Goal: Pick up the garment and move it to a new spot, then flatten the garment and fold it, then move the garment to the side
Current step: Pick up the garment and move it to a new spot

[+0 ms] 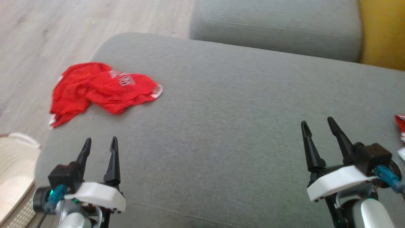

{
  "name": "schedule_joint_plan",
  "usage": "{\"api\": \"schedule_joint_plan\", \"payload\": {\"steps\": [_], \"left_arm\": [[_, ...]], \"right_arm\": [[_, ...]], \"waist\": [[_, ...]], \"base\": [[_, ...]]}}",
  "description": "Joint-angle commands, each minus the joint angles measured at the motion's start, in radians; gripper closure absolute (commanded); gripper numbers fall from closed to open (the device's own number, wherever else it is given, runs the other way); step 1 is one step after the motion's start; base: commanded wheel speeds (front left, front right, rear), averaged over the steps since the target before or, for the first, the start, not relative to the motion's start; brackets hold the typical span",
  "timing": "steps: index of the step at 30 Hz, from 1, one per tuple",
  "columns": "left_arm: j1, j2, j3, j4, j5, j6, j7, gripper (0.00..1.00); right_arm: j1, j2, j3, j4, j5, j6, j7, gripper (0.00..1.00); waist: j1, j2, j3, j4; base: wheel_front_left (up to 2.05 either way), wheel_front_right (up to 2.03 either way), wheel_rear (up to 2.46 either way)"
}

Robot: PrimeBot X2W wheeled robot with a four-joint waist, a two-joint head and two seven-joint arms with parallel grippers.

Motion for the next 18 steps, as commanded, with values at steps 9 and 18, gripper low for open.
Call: {"api": "schedule_joint_plan", "payload": {"steps": [9,18], "left_arm": [[-0.09,0.017,0.049,-0.024,0.007,-0.01,-0.011,0.0],[-0.088,0.004,0.054,-0.023,0.011,-0.011,-0.013,0.0]], "right_arm": [[-0.026,-0.005,0.029,-0.037,-0.004,-0.001,0.008,0.0],[-0.021,-0.006,0.029,-0.035,-0.001,-0.001,0.016,0.0]], "waist": [[0.0,0.0,-0.012,0.091],[0.0,0.0,-0.016,0.1]], "base": [[0.0,0.0,0.0],[0.0,0.0,0.0]]}}
